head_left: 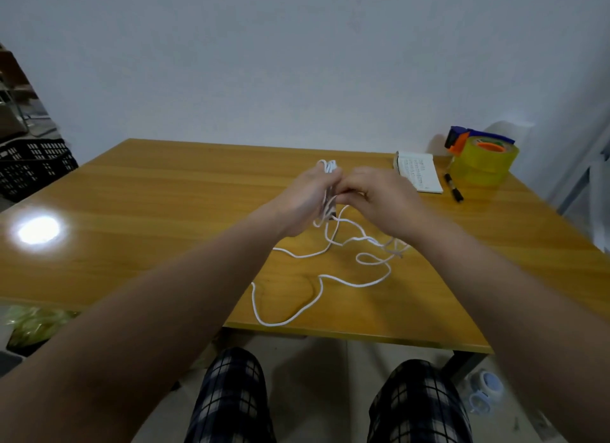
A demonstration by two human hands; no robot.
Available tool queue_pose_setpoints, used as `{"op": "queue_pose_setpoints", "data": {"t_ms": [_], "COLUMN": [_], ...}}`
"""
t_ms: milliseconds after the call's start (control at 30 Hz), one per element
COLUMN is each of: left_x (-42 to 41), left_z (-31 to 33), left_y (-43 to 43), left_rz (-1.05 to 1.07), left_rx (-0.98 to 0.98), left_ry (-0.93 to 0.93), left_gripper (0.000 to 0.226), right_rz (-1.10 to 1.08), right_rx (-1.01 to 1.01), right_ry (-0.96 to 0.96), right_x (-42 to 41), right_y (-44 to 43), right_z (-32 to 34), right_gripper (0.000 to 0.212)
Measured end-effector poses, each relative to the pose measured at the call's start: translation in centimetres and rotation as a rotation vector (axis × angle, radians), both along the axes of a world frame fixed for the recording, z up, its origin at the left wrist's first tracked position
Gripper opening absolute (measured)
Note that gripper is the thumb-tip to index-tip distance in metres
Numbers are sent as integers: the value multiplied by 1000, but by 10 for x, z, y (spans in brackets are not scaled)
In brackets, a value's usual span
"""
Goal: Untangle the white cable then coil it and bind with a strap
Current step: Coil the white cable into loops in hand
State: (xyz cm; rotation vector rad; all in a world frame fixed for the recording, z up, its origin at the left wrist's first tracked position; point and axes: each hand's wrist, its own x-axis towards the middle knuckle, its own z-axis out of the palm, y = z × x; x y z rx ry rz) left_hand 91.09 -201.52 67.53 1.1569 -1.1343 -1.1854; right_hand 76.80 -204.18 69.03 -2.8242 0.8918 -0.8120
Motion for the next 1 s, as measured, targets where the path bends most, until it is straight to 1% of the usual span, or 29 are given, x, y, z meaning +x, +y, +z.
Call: {"op": "queue_pose_setpoints", "data": {"t_ms": [33, 67, 100, 133, 167, 200, 300, 333, 467, 533, 600, 667, 733, 867, 967, 1000], "left_x": [-1, -2, -2, -3, -1, -1, -6, -7, -5, 1, 8, 11, 12, 18, 23, 25], "left_z": [0, 2, 4, 5, 3, 4, 10, 12, 11, 9, 8, 8, 8, 14, 16, 17], "left_y": [1, 4, 4, 6, 5, 5, 14, 15, 8, 3, 1, 0, 0, 4, 3, 3], "left_rz": [-20, -31, -40, -44, -54, -75, -120, -125, -54, -21, -18, -34, -11, 142, 258, 300], "left_rx": [4, 18, 30, 27, 26, 30, 24, 2, -156, -191, -184, -201, -255, -365, -324, -288], "left_ry": [-60, -123, -210, -311, -412, -488, -685, -766, -1140, -1231, -1304, -1347, -1322, -1087, -1003, -984], "left_gripper": [20, 35, 42, 37, 27, 22, 32, 35, 44, 45, 42, 35, 30, 25, 30, 31], "right_rz": [-31, -67, -110, -159, -214, -269, -362, -370, -328, -293, -274, -253, -235, -313, -316, -286], "right_rx": [27, 58, 86, 103, 113, 115, 71, 66, 41, 13, 22, 77, 112, -19, -60, -35], "right_ry": [-19, -33, -42, -41, -24, 15, 171, 202, 245, 260, 254, 229, 187, 174, 127, 67], "right_x": [-1, -1, -2, -3, -4, -5, -8, -8, -8, -12, -15, -17, -18, -27, -30, -30], "right_y": [0, 0, 0, -1, -3, -5, -6, -5, -6, -11, -15, -18, -20, -25, -29, -31], "right_z": [0, 0, -1, -1, -2, -2, -2, -1, 4, 6, 4, 0, -5, -14, -20, -21], "right_gripper": [13, 14, 19, 25, 32, 39, 54, 53, 33, 27, 27, 26, 21, 9, 6, 6]}}
